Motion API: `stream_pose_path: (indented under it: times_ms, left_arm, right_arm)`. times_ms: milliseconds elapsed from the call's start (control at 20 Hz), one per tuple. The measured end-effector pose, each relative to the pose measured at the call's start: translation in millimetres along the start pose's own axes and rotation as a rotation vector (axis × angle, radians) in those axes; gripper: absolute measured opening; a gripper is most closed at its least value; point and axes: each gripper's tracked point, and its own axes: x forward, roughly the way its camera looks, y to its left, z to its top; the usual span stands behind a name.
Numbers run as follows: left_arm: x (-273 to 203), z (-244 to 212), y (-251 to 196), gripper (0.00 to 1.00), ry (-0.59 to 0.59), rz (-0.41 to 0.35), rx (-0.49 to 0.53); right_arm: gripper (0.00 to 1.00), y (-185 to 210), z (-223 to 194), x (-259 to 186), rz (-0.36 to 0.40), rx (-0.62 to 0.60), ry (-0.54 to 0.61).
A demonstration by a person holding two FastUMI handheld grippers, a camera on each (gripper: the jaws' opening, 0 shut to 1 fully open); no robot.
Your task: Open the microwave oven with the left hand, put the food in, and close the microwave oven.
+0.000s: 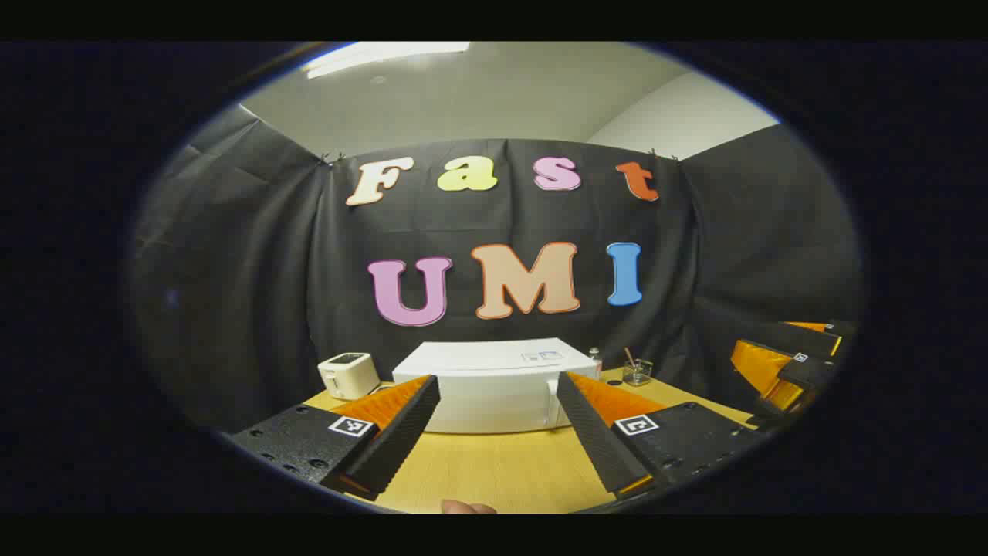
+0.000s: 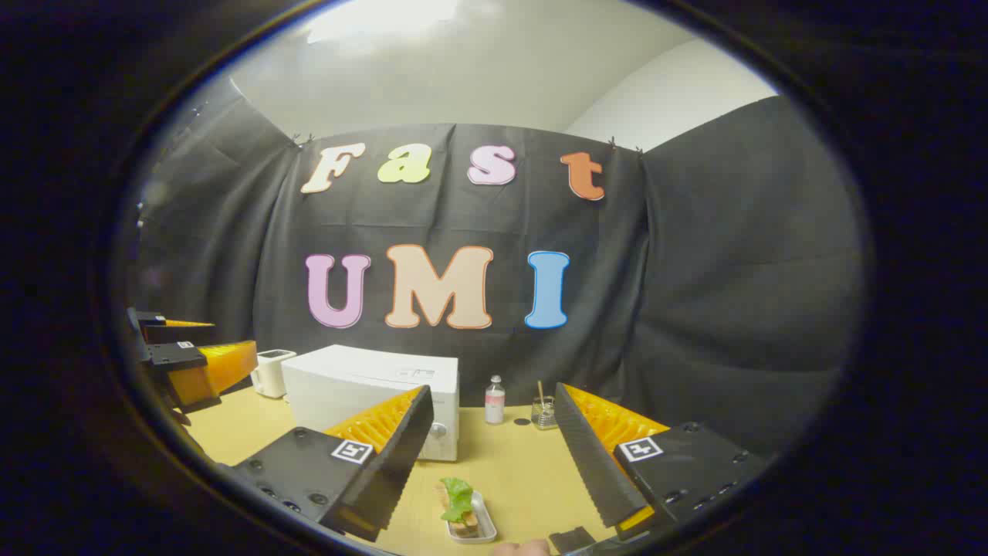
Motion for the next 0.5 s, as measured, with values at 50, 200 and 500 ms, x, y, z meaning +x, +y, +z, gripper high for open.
stream_pose_path:
  times_ms: [50, 200, 500]
  left_arm:
    - [-3, 0, 6, 0.97, 0.005, 0.012, -0.009]
    - [-13, -7, 17, 0.96, 0.027, 0.037, -0.007]
    - [-15, -8, 18, 0.96, 0.039, 0.073, -0.003]
  right_arm:
    - [0.96, 4, 2, -2, 0.010, -0.001, 0.000]
    - [0.99, 7, 6, -5, 0.030, -0.005, -0.006]
    - [0.96, 5, 8, 5, 0.059, 0.003, -0.009]
